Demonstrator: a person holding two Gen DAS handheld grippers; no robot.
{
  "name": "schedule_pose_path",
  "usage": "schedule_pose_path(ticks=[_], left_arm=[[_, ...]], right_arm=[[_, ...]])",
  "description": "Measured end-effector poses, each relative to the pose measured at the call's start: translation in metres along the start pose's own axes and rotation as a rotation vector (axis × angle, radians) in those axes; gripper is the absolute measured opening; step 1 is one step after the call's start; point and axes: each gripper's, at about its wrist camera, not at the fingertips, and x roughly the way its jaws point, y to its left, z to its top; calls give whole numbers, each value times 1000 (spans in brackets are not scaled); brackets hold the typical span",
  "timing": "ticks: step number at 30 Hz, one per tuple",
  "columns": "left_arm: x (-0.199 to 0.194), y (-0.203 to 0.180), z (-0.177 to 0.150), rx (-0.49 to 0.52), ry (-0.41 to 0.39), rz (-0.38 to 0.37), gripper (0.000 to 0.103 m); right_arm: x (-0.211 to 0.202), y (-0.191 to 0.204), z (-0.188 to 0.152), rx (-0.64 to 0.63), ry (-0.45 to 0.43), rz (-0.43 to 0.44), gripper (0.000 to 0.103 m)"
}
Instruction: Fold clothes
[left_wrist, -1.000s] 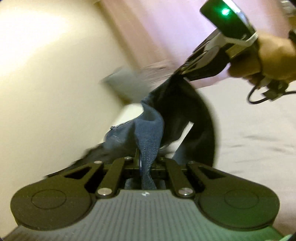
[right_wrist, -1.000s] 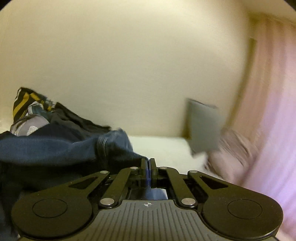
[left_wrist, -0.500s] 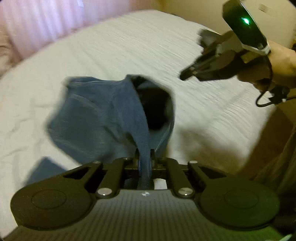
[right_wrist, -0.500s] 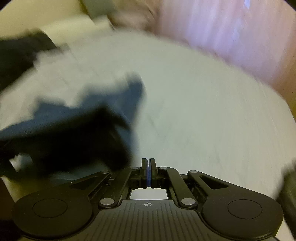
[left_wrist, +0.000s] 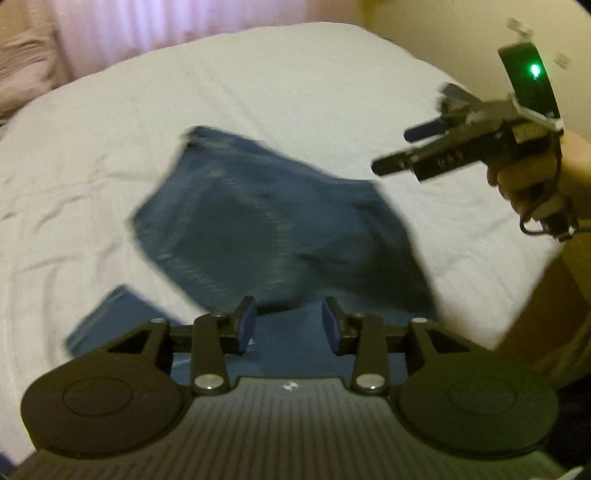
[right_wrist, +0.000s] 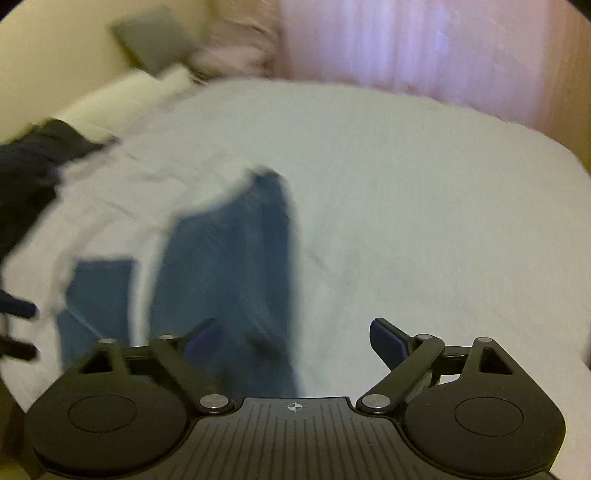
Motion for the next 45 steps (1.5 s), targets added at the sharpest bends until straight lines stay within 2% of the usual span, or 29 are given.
schedule_pose_path(ticks=[2, 3, 5, 9, 10, 11, 12, 13, 16, 20, 22, 25, 26, 28, 31, 33, 34, 35, 38, 40, 42, 43, 45], left_arm=[[0, 18, -4, -36, 3, 39, 36], [-3, 29, -6, -53, 7, 51, 36], [-4, 44, -14, -75, 15, 70, 36], [4, 60, -24, -94, 29, 61, 36], [7, 61, -23, -87, 32, 53, 36], [10, 61, -22, -76, 34, 45, 36], [14, 61, -20, -65, 36, 37, 36], [16, 61, -17, -50, 33, 27, 36], [23, 54, -5, 3, 17, -7, 36], [33, 32, 18, 66, -15, -41, 36], [42, 17, 31, 88, -22, -58, 38], [67, -7, 47, 118, 0, -53, 50], [77, -12, 51, 119, 16, -41, 57], [100, -16, 56, 70, 57, 5, 59], [126, -12, 59, -11, 83, 62, 63], [147, -3, 58, -71, 113, 109, 66], [159, 3, 57, -113, 136, 123, 66], [169, 11, 54, -161, 152, 122, 66], [197, 32, 42, -294, 184, 94, 66], [208, 41, 36, -392, 192, 29, 58], [213, 45, 34, -457, 192, -29, 14], [211, 40, 36, -434, 186, -30, 9], [195, 20, 45, -334, 137, -16, 4]], right_arm=[[21, 18, 23, -30, -27, 45, 89], [40, 28, 37, -42, -2, 49, 89], [80, 35, 50, -58, 69, 46, 89], [144, 37, 43, -101, 295, 3, 88], [148, 29, 39, -57, 317, 17, 82], [149, 20, 35, 2, 328, 38, 38], [145, 10, 32, 64, 334, 93, 13], [137, 5, 29, 90, 324, 90, 7], [95, -8, 18, 112, 240, 57, 3], [13, -58, -4, 272, 81, -2, 0], [-31, -96, -26, 339, 44, -98, 0], [-75, -161, -80, 453, 87, -218, 0], [-85, -180, -98, 484, 104, -235, 0], [-103, -210, -128, 540, 133, -252, 0], [-108, -227, -152, 514, 189, -230, 0], [-98, -226, -155, 476, 225, -211, 27], [-93, -224, -153, 469, 225, -195, 73], [-87, -222, -151, 460, 225, -178, 88], [-57, -203, -129, 407, 214, -88, 88], [-41, -194, -111, 394, 201, -33, 88], [-29, -186, -90, 377, 182, 2, 88], [-23, -181, -80, 368, 172, 19, 88], [-3, -173, -57, 355, 142, 54, 88]])
